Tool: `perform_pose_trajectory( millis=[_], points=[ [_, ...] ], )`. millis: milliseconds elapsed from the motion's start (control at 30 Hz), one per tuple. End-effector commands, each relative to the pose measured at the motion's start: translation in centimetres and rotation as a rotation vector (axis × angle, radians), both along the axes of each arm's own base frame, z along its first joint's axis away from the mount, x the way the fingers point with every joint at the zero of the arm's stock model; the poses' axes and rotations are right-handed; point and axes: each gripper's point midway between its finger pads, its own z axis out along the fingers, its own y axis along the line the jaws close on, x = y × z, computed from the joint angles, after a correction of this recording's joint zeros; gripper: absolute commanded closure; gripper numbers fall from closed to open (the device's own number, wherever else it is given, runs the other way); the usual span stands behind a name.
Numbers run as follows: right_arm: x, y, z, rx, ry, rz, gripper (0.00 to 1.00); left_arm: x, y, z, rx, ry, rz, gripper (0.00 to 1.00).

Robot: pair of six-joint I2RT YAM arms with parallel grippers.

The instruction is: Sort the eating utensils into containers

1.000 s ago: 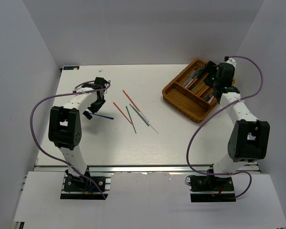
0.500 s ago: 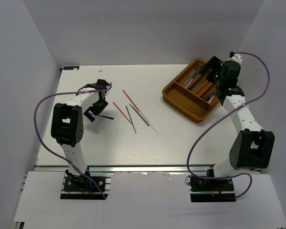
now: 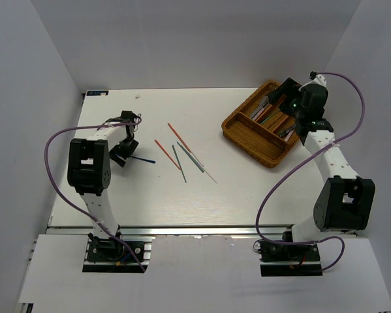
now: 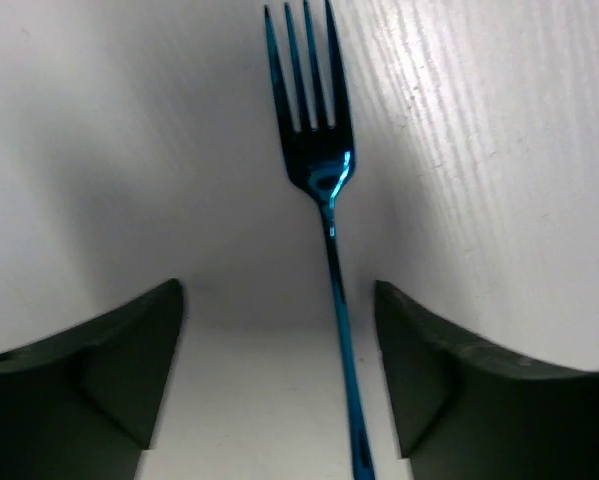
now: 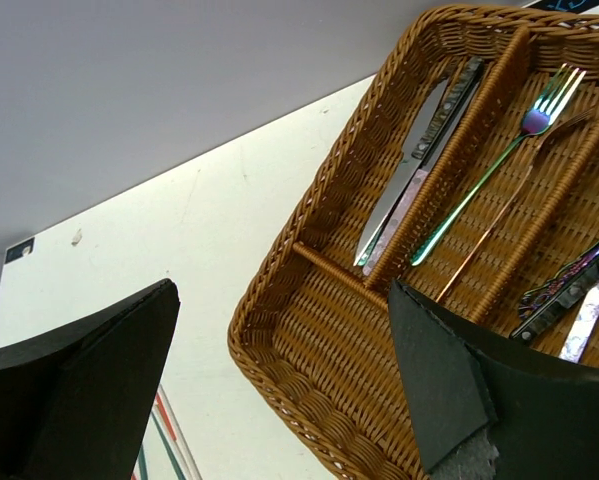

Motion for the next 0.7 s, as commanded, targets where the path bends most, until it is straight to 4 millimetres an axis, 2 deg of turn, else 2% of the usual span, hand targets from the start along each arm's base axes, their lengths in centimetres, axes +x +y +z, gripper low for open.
perform_pose_trajectory(
  millis=[0, 33, 67, 167, 233, 267, 300, 333, 400, 433, 533, 567, 600, 633, 667],
  points=[
    [0.2, 0.8, 1.6, 0.031, -0.06, 0.038, 0.11, -1.9, -0.6, -3.4, -0.031, 0.1, -0.008, 0.21],
    [0.1, 0.9, 1.9, 0.034, -0.066, 0.041, 0.11, -2.1, -0.6, -3.5, -0.033, 0.111, -0.004, 0.29],
    [-0.1, 1.0, 1.9, 0.045, -0.07, 0.046, 0.11, -2.2, -0.7, -3.6, -0.033, 0.115, -0.006, 0.45],
    [-0.5, 1.3, 2.7, 0.058, -0.088, 0.059, 0.11, -2.6, -0.5, -3.3, -0.03, 0.12, -0.001, 0.58],
    [-1.0, 1.7, 3.5, 0.078, -0.103, 0.072, 0.11, -2.5, -0.6, -3.0, -0.032, 0.111, -0.008, 0.83],
    [-1.2, 1.9, 3.6, 0.087, -0.105, 0.081, 0.11, -2.5, -0.9, -3.0, -0.046, 0.105, -0.024, 1.0],
    [-1.6, 2.3, 4.2, 0.105, -0.119, 0.102, 0.11, -2.3, -1.3, -2.9, -0.06, 0.095, -0.051, 1.0],
    [-2.4, 4.4, 4.6, 0.122, -0.137, 0.214, 0.11, -1.3, -1.8, -2.3, -0.074, 0.053, -0.112, 1.0],
    [-3.0, 7.0, 5.1, 0.148, -0.17, 0.33, 0.11, -1.1, -2.7, -1.4, -0.071, 0.023, -0.168, 1.0],
    [-4.0, 10.0, 5.2, 0.145, -0.171, 0.443, 0.11, -0.2, -3.2, -0.6, -0.061, -0.024, -0.207, 1.0],
    [-4.1, 13.2, 4.2, 0.092, -0.109, 0.528, 0.11, 1.8, -5.0, 4.4, -0.02, -0.21, -0.307, 1.0],
    [-4.3, 14.4, 4.0, 0.088, -0.093, 0.551, 0.11, 2.2, -6.0, 7.0, -0.019, -0.29, -0.347, 1.0],
    [-4.4, 14.7, 3.5, 0.092, -0.077, 0.56, 0.11, 2.9, -7.3, 8.5, -0.046, -0.353, -0.405, 1.0],
    [-5.0, 15.7, 3.8, 0.105, -0.096, 0.613, 0.11, 4.3, -8.5, 10.5, -0.051, -0.447, -0.487, 1.0],
    [-5.4, 16.4, 4.0, 0.134, -0.095, 0.646, 0.11, 4.8, -10.0, 12.1, -0.077, -0.512, -0.552, 1.0]
  ],
)
